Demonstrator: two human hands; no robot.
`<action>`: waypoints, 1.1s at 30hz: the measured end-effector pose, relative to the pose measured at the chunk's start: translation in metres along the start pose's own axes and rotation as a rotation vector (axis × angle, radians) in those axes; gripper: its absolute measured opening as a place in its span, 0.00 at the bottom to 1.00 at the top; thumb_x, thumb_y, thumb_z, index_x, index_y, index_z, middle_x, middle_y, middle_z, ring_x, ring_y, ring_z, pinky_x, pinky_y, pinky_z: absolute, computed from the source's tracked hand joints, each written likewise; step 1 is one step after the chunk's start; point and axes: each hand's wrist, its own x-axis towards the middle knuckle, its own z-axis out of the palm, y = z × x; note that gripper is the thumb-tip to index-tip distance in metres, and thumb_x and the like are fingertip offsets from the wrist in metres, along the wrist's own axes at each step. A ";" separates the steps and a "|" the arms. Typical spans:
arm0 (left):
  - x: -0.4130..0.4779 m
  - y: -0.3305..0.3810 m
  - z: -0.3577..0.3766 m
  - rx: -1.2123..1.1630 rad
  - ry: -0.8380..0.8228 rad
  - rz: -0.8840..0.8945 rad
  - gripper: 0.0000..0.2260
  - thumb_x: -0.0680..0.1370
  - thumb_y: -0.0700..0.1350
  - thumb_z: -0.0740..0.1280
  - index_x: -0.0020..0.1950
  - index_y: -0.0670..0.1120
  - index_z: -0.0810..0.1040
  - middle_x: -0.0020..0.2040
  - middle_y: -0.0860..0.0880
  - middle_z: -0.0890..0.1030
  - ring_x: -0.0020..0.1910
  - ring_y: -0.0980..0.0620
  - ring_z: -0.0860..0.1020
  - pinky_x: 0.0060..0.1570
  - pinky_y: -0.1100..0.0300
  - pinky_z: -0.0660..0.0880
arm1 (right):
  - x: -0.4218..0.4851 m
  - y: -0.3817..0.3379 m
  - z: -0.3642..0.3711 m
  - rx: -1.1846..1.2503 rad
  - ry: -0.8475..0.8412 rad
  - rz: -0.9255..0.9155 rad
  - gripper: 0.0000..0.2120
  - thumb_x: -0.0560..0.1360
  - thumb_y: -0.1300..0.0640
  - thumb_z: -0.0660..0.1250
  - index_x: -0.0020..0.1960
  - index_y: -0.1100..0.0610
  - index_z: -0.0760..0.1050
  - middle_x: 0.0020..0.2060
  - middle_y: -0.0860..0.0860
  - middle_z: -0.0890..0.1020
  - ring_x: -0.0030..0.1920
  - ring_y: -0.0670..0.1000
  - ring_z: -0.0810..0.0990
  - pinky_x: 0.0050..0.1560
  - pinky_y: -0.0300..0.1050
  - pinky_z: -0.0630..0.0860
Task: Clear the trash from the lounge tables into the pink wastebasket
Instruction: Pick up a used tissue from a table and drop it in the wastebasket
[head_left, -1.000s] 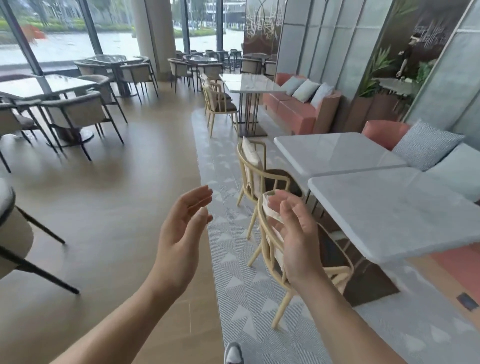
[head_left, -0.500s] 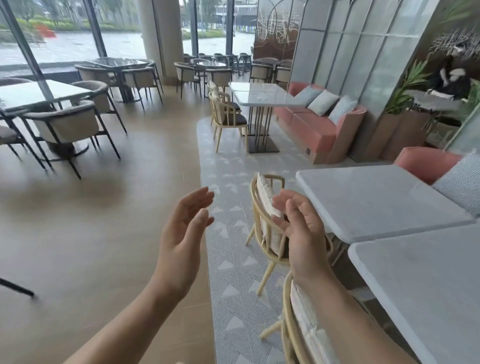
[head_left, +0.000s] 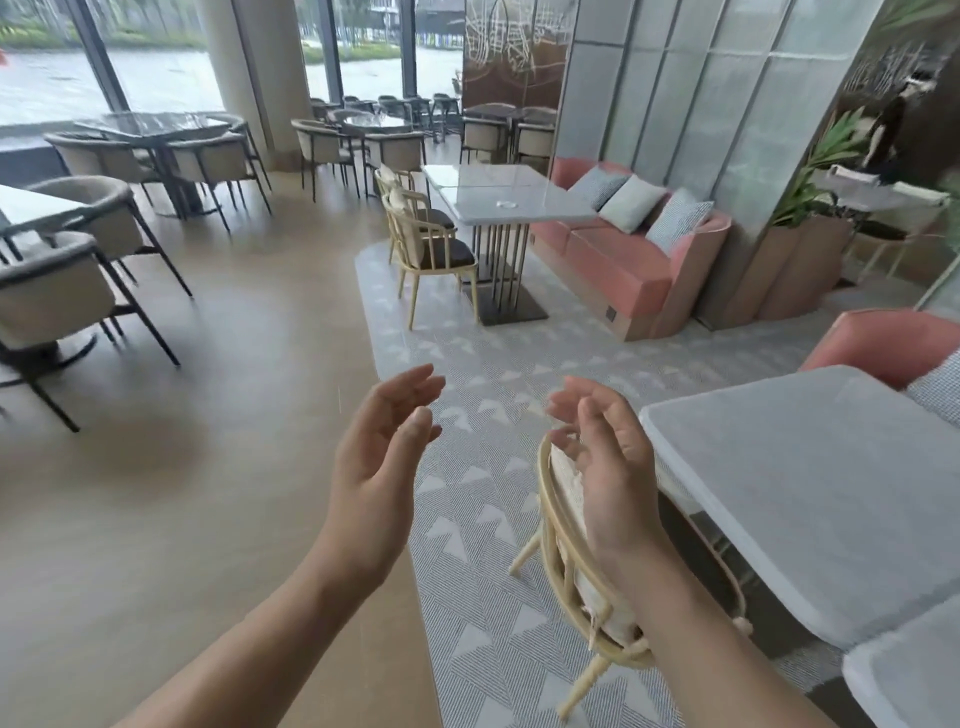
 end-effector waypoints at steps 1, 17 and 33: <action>0.022 -0.010 -0.004 -0.004 -0.008 -0.004 0.17 0.79 0.56 0.66 0.67 0.57 0.80 0.66 0.50 0.84 0.69 0.49 0.80 0.65 0.47 0.78 | 0.020 0.009 0.007 -0.007 0.010 0.002 0.15 0.77 0.36 0.66 0.58 0.40 0.82 0.58 0.49 0.86 0.62 0.49 0.83 0.65 0.56 0.79; 0.442 -0.221 0.031 -0.003 -0.044 -0.055 0.17 0.77 0.56 0.66 0.65 0.56 0.80 0.63 0.52 0.85 0.67 0.52 0.81 0.62 0.56 0.80 | 0.459 0.180 0.066 -0.040 0.067 0.027 0.15 0.77 0.33 0.65 0.58 0.38 0.82 0.55 0.47 0.86 0.60 0.49 0.84 0.66 0.63 0.79; 0.802 -0.418 0.038 -0.036 -0.128 -0.094 0.14 0.79 0.56 0.66 0.64 0.63 0.81 0.64 0.52 0.84 0.68 0.50 0.80 0.64 0.48 0.77 | 0.814 0.318 0.139 -0.067 0.153 0.031 0.20 0.77 0.36 0.66 0.62 0.47 0.81 0.54 0.49 0.86 0.59 0.53 0.84 0.61 0.56 0.81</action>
